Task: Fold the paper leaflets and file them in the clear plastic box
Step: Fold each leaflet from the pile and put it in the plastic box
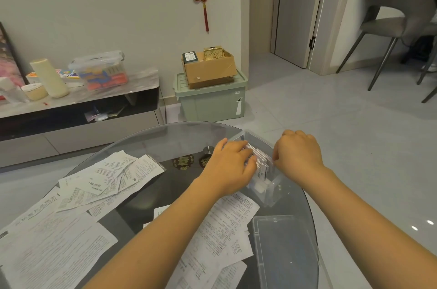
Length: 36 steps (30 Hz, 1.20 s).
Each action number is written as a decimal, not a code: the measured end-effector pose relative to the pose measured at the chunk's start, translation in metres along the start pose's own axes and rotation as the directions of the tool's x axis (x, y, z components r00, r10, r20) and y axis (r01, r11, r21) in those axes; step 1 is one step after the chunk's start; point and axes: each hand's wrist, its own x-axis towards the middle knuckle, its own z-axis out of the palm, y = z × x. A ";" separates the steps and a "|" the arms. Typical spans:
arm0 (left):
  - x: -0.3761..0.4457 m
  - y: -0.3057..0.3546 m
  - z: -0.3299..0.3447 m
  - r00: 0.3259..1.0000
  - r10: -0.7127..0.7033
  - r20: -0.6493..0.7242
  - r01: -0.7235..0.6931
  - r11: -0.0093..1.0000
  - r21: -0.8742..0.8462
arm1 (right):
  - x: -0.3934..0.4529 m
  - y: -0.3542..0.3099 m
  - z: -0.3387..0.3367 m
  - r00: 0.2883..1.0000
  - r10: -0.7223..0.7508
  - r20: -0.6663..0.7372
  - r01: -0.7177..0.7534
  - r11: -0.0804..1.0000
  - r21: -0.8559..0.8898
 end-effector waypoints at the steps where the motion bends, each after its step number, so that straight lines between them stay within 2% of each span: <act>1: -0.002 0.001 0.000 1.000 0.002 0.001 -0.002 1.000 -0.010 | 0.001 -0.001 0.001 1.000 0.008 0.012 -0.007 0.999 -0.035; 10: -0.007 0.000 -0.003 0.999 0.025 -0.040 -0.029 0.993 -0.110 | 0.015 -0.004 0.008 0.996 0.075 0.055 -0.072 0.996 -0.048; 14: -0.004 -0.001 -0.005 0.999 0.047 -0.013 -0.049 0.987 -0.155 | 0.020 -0.004 0.012 0.996 0.081 0.043 -0.084 0.994 0.068; 22: -0.005 -0.002 -0.004 0.998 0.059 -0.005 -0.060 0.992 -0.110 | 0.018 -0.001 0.005 0.995 0.075 0.070 -0.089 0.973 0.214; 24: -0.006 -0.002 -0.003 0.999 0.051 -0.007 -0.051 0.995 -0.090 | 0.015 0.003 0.002 0.997 0.073 0.038 -0.081 0.965 0.250; 27: -0.009 -0.001 -0.003 1.000 0.016 0.011 -0.015 0.998 -0.067 | 0.007 0.007 -0.003 0.997 0.052 -0.057 -0.029 0.938 0.345; 32: -0.030 0.010 -0.012 0.997 -0.053 -0.060 0.047 0.994 -0.095 | -0.013 0.002 -0.011 0.984 -0.044 -0.170 0.118 0.886 0.449; 36: -0.075 0.021 -0.029 0.987 -0.157 -0.037 0.152 0.982 -0.113 | -0.043 -0.015 -0.019 0.967 -0.137 -0.214 0.233 0.814 0.533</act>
